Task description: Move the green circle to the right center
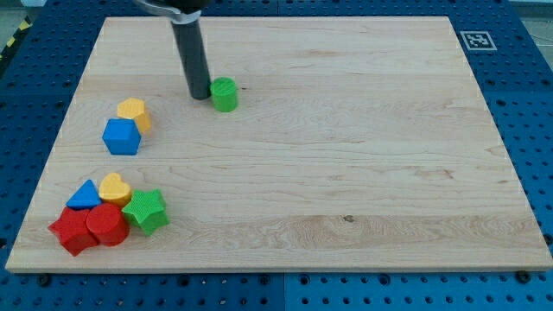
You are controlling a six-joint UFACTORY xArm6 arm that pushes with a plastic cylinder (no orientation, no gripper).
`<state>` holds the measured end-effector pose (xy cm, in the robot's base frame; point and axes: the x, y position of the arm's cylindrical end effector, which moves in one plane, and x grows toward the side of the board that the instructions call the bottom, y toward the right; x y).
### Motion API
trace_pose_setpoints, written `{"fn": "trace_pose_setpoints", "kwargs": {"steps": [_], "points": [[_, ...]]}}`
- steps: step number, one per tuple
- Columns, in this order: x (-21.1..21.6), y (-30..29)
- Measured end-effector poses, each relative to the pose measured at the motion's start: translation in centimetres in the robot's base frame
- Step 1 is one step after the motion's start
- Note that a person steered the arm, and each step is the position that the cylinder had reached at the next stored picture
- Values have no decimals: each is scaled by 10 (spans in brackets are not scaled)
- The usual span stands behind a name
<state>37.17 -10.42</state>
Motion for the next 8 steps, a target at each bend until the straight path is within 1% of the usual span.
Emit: {"fn": "trace_pose_setpoints", "kwargs": {"steps": [4, 5, 6, 7, 8], "points": [[0, 99], [4, 100], [13, 62], [36, 87], [39, 108]]}}
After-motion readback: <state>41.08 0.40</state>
